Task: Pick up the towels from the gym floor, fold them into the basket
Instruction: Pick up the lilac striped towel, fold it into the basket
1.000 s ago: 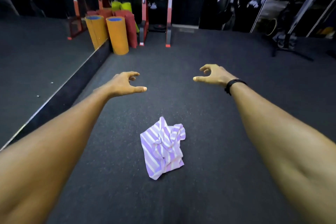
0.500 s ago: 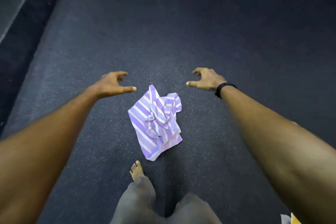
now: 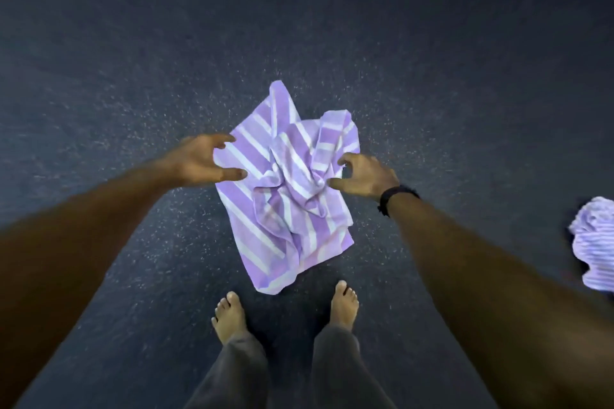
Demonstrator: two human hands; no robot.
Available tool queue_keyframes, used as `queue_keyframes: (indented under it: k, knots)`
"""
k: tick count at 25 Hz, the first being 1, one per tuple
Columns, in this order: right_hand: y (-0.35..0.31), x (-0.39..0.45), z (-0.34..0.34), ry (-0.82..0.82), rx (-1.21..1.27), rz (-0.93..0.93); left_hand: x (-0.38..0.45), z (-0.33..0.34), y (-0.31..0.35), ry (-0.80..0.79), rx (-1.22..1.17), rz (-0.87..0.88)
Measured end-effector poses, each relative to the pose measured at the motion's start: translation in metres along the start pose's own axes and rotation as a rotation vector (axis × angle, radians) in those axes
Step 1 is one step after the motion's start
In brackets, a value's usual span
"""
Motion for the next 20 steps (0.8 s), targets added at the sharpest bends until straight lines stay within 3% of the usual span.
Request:
queue_keyframes:
  k: [7, 11, 16, 20]
  knots:
    - [0.086, 0.163, 0.187, -0.106, 0.011, 0.07, 0.147, 0.124, -0.141, -0.054, -0.036, -0.132]
    - [0.102, 0.21, 0.255, -0.025, -0.038, 0.199, 0.184, 0.165, -0.187, -0.051, -0.049, -0.167]
    - [0.096, 0.215, 0.263, 0.181, -0.009, 0.187, 0.186, 0.175, -0.195, -0.058, 0.0, -0.163]
    - [0.062, 0.166, 0.185, 0.295, -0.044, 0.097, 0.146, 0.124, -0.145, -0.05, 0.017, -0.139]
Point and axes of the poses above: each hand's wrist, its own x-axis towards the middle knuckle, its own z-axis out of the palm, y = z × x, the point moved 5 cm from there along x, towards the middle knuckle, and after that the axes turned 6 degrees about -y, right-handed, at the moved point
